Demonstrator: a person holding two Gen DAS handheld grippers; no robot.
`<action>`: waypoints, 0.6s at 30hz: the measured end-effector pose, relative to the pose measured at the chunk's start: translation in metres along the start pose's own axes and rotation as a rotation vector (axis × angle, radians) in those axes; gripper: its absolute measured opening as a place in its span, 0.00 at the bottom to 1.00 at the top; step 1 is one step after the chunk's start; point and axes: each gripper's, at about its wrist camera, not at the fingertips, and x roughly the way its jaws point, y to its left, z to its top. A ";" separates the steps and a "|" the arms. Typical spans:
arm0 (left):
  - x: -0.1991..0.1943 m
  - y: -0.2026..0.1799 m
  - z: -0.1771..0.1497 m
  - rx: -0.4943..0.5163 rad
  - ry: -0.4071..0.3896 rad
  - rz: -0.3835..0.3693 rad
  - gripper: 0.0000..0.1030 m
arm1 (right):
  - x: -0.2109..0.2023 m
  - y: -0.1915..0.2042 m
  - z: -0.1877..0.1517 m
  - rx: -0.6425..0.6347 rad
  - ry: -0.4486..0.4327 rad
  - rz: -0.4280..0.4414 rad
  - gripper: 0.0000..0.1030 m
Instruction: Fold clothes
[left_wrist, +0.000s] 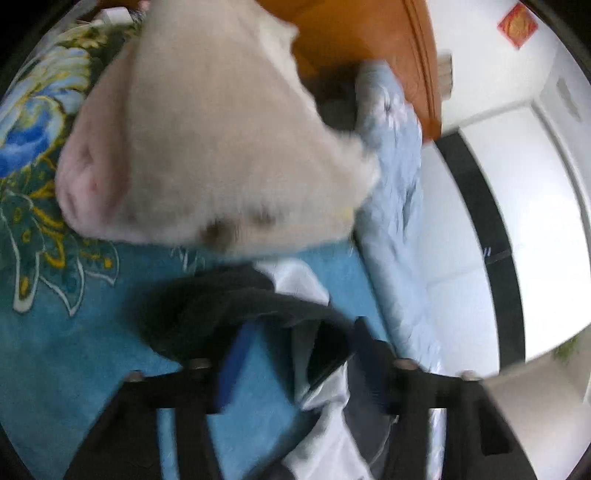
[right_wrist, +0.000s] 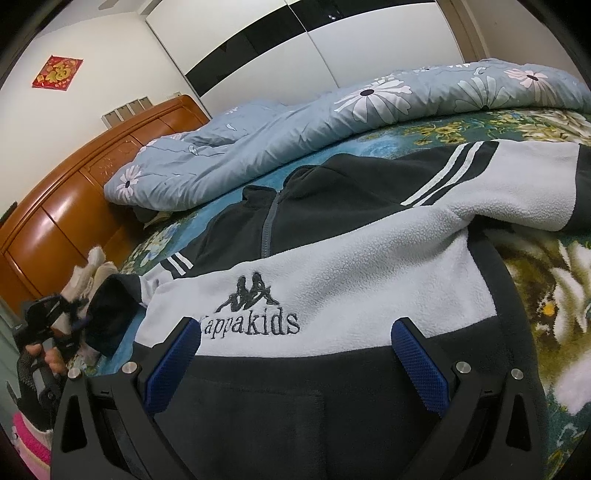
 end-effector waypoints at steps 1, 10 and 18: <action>0.001 -0.002 -0.001 0.005 -0.018 0.004 0.75 | 0.000 0.000 0.000 0.000 0.000 0.002 1.00; 0.039 0.012 0.003 -0.203 0.170 -0.014 0.83 | 0.001 0.001 0.001 0.007 0.003 0.012 1.00; 0.047 -0.002 0.003 -0.373 0.034 0.066 0.83 | 0.007 0.001 -0.001 0.006 0.026 0.027 1.00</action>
